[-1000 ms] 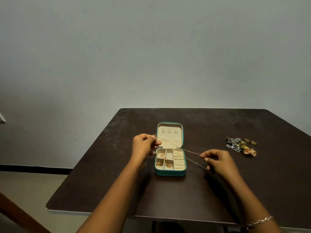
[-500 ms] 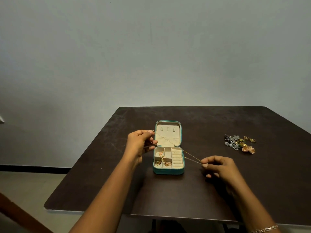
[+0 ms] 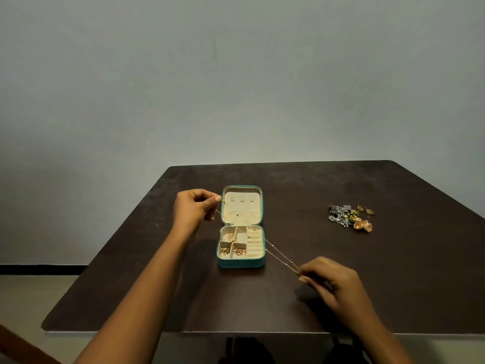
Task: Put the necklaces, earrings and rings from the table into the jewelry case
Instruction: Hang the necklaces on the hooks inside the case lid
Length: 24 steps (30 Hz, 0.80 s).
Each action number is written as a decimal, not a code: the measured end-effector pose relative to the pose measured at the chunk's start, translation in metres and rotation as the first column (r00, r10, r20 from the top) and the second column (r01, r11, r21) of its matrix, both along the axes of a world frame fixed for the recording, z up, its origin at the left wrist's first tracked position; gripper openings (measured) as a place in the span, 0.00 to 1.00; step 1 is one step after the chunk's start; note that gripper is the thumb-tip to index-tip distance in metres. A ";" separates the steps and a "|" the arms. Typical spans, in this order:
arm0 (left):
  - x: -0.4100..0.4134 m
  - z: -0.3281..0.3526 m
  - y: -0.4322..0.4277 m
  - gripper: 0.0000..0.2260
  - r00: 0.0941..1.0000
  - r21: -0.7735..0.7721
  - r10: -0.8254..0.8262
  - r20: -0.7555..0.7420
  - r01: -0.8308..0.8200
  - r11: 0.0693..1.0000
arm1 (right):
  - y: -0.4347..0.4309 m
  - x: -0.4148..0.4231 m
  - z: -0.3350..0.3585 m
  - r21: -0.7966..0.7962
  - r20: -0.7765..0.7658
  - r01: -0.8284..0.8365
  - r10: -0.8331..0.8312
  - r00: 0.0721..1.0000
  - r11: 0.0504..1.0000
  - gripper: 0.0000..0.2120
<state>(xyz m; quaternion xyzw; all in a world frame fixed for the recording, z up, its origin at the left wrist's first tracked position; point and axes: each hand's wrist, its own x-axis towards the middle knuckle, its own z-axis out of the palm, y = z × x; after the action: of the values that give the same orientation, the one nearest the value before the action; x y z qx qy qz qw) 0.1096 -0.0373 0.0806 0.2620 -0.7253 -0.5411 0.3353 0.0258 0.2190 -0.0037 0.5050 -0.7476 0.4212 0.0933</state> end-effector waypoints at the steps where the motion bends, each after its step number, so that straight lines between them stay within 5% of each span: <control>1: -0.006 0.000 0.001 0.05 1.000 -0.028 0.001 0.009 -0.001 1.000 | 0.001 -0.001 -0.004 0.016 -0.114 0.013 -0.011 0.993 1.000 0.05; 6: -0.049 0.005 0.006 0.05 0.996 -0.112 -0.062 0.066 0.069 0.991 | 0.005 0.001 -0.016 -0.064 -0.425 0.044 -0.067 0.903 0.997 0.07; 10: -0.084 0.005 0.014 0.05 0.988 -0.142 -0.089 0.130 0.107 0.984 | 0.002 0.000 -0.014 0.036 -0.620 0.017 0.009 0.785 0.999 0.07; 24: -0.175 -0.016 0.049 0.03 0.919 -0.189 -0.105 0.379 0.188 0.964 | -0.009 -0.035 -0.026 0.273 -0.541 -0.011 0.163 0.825 0.962 0.06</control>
<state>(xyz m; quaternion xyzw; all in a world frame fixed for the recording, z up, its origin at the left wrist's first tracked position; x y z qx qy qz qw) -0.0658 0.0115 0.0644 0.2639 -0.8483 -0.4223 0.1800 -0.0090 0.2098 -0.0296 0.6474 -0.7118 0.1583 0.2216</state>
